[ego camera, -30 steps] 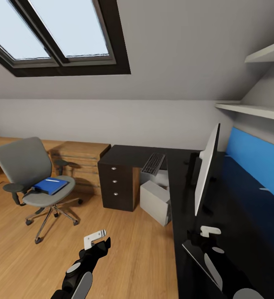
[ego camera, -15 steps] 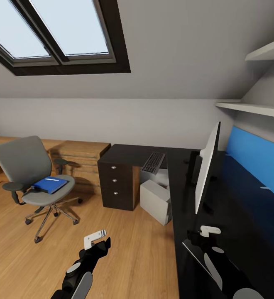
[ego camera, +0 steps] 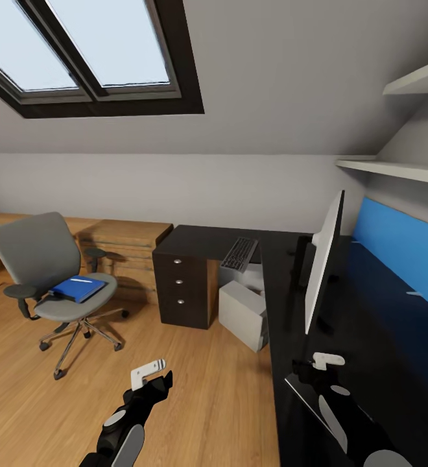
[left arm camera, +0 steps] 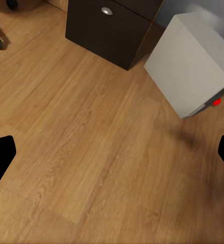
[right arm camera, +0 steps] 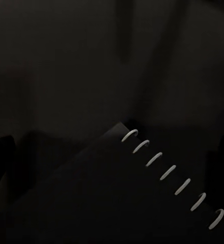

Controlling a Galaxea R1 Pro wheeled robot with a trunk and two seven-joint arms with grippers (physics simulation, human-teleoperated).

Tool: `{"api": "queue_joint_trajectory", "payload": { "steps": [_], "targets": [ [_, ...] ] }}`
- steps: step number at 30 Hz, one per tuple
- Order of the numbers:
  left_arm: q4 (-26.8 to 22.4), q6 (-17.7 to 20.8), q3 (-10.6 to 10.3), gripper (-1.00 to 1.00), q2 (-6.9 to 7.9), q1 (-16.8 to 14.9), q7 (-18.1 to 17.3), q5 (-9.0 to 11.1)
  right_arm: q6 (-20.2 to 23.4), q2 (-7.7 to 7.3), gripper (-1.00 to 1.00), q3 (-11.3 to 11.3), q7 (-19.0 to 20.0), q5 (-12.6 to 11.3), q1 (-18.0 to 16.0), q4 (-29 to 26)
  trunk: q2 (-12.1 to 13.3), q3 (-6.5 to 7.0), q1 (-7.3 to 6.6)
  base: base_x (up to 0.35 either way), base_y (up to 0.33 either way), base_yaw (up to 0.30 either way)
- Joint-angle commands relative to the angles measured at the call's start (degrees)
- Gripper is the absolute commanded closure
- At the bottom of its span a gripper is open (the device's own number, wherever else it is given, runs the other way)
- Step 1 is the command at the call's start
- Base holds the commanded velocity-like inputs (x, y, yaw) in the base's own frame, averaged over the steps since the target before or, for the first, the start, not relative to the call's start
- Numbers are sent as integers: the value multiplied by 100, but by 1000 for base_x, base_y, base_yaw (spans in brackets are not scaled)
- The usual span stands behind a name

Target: In the bedroom, organize the workspace by keeping the computer under the desk, ensuring the monitor is on the desk, placing the keyboard on the desk next to the monitor, placing the mouse on the desk next to the keyboard, moving the folder from the swivel chair onto the desk next to the mouse, stacking the notebook on top of the folder with the pen on top of the notebook, and positioning the swivel chair next to the desk.

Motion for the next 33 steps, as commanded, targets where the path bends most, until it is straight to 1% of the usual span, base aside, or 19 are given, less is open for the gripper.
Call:
{"api": "queue_joint_trajectory", "payload": {
  "steps": [1,5,10,19,26,33],
  "targets": [
    [-7,13,-8,-100,1,-5,45,46,48,-1,-100,11,-8,-112,2,23,-3,-8,1,0,0,0],
    [-2,13,-8,-100,2,-2,44,41,48,-1,-100,11,-8,-112,2,23,-3,-8,1,-38,0,0],
    [-1,13,-8,-100,2,-4,44,38,48,-1,-100,11,-8,-112,2,23,-3,-8,1,-193,0,0],
    [3,9,-8,-100,2,-3,45,25,48,-1,-100,11,-8,-112,2,23,-3,-8,1,-46,0,0],
    [6,12,-8,-100,2,-4,45,35,36,-1,-100,11,-6,-119,2,15,-3,-8,1,-233,0,0],
    [7,13,-8,-100,2,-4,45,38,22,-9,-100,3,8,-125,2,6,-3,-8,1,-37,0,0]
  ]
}}
